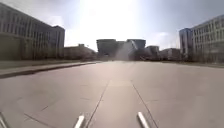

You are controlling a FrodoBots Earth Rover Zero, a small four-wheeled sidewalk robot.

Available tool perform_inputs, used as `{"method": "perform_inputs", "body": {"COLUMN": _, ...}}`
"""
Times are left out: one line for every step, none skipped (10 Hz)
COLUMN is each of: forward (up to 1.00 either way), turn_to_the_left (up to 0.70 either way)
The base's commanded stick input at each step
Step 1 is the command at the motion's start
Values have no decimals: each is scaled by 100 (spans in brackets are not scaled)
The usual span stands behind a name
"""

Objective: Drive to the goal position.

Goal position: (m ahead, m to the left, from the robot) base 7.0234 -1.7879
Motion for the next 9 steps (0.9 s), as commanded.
{"method": "perform_inputs", "body": {"forward": 100, "turn_to_the_left": -27}}
{"method": "perform_inputs", "body": {"forward": 100, "turn_to_the_left": -27}}
{"method": "perform_inputs", "body": {"forward": 100, "turn_to_the_left": 0}}
{"method": "perform_inputs", "body": {"forward": 100, "turn_to_the_left": 0}}
{"method": "perform_inputs", "body": {"forward": 100, "turn_to_the_left": 0}}
{"method": "perform_inputs", "body": {"forward": 100, "turn_to_the_left": 0}}
{"method": "perform_inputs", "body": {"forward": 100, "turn_to_the_left": 0}}
{"method": "perform_inputs", "body": {"forward": 100, "turn_to_the_left": 0}}
{"method": "perform_inputs", "body": {"forward": 100, "turn_to_the_left": 0}}
